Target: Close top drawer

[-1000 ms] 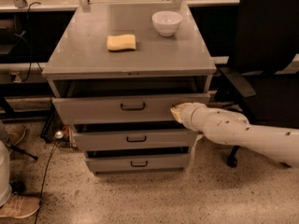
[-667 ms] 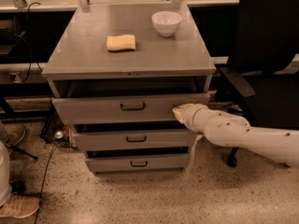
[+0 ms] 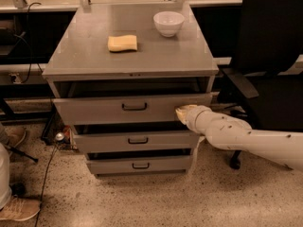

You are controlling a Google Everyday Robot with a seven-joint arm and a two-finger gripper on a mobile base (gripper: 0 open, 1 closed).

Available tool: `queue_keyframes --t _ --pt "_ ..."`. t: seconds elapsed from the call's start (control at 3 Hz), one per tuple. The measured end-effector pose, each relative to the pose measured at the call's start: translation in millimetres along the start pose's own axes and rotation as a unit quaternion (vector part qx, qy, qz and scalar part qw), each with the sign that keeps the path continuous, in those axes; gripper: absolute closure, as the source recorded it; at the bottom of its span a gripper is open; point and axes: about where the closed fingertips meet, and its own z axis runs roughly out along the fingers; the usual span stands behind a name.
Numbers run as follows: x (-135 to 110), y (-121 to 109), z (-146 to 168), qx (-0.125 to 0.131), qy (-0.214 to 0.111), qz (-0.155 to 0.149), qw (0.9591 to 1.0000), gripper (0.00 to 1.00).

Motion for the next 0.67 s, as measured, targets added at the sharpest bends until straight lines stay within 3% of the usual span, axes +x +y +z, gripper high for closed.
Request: queue_keyframes --t 0.33,0.67 --pt "-4.0 1.7 6.3 -0.004 -0.009 0.002 1.0 1.0" --pt "-1.2 6.1 -2.2 -0.007 0.005 0.0 1.0 1.0"
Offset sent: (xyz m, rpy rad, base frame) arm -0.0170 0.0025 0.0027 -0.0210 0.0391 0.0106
